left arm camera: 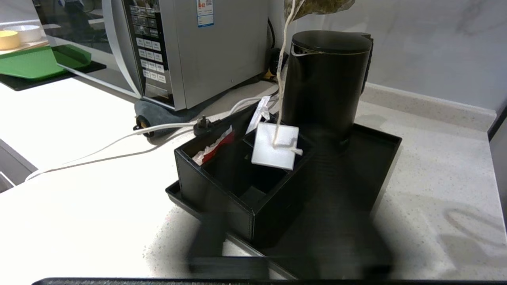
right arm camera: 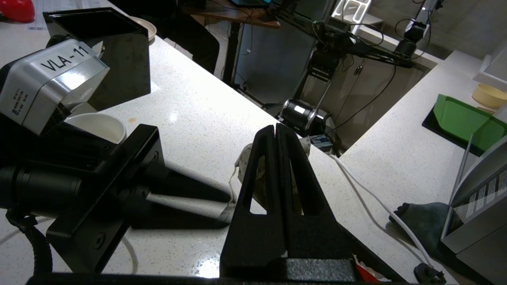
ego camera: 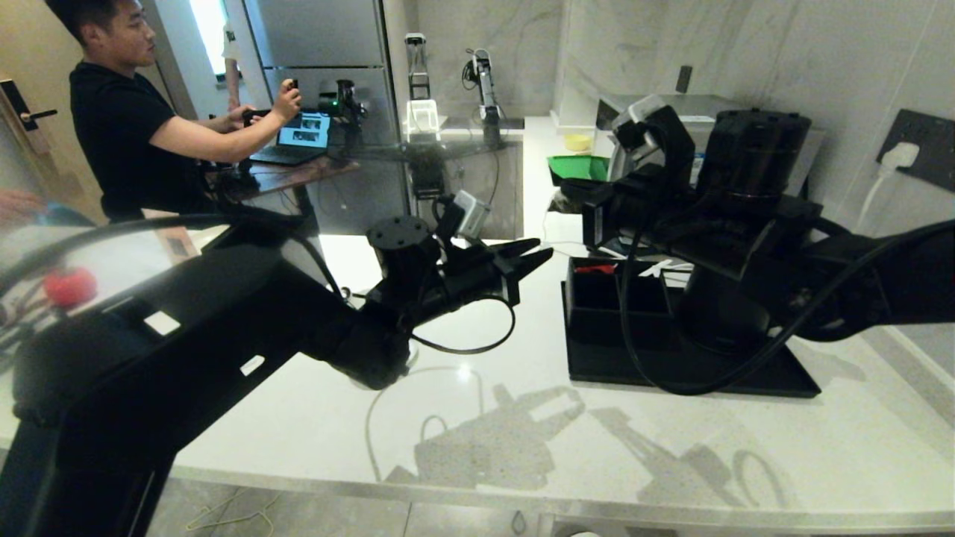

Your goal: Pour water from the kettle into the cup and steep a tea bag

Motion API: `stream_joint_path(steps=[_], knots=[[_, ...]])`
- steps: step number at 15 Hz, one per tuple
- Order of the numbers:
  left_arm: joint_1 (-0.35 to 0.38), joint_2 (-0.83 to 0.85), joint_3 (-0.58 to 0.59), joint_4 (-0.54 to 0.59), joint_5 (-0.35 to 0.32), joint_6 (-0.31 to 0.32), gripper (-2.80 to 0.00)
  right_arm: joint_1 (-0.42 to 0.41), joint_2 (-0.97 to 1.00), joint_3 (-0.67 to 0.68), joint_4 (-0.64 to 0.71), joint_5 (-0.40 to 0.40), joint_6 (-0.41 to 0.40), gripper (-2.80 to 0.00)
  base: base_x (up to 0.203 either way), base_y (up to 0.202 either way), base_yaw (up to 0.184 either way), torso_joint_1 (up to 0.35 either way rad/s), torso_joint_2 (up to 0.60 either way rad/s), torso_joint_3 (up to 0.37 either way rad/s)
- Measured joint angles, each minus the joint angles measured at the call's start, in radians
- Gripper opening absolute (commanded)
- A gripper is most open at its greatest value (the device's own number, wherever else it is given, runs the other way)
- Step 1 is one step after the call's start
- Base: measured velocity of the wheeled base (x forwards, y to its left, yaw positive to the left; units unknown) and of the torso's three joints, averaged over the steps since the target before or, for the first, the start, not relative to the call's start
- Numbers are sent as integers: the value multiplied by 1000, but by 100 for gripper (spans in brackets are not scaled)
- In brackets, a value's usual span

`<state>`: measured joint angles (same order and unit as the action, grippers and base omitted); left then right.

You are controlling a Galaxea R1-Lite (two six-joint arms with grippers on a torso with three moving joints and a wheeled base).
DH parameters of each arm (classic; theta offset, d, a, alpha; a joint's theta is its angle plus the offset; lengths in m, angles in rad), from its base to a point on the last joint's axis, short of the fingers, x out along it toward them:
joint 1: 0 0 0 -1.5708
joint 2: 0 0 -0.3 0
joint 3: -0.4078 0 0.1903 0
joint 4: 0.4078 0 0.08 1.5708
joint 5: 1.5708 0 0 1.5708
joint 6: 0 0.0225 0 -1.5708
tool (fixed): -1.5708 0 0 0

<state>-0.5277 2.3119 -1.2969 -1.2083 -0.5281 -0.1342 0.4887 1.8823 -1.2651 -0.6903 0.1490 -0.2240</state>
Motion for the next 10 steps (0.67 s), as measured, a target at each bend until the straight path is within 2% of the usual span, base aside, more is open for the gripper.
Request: stream_joint_path(steps=[10], knots=[[1, -2, -1, 0, 0, 0, -280, 7, 0, 0, 0, 0, 0, -280, 0, 0, 0, 0, 0, 0]])
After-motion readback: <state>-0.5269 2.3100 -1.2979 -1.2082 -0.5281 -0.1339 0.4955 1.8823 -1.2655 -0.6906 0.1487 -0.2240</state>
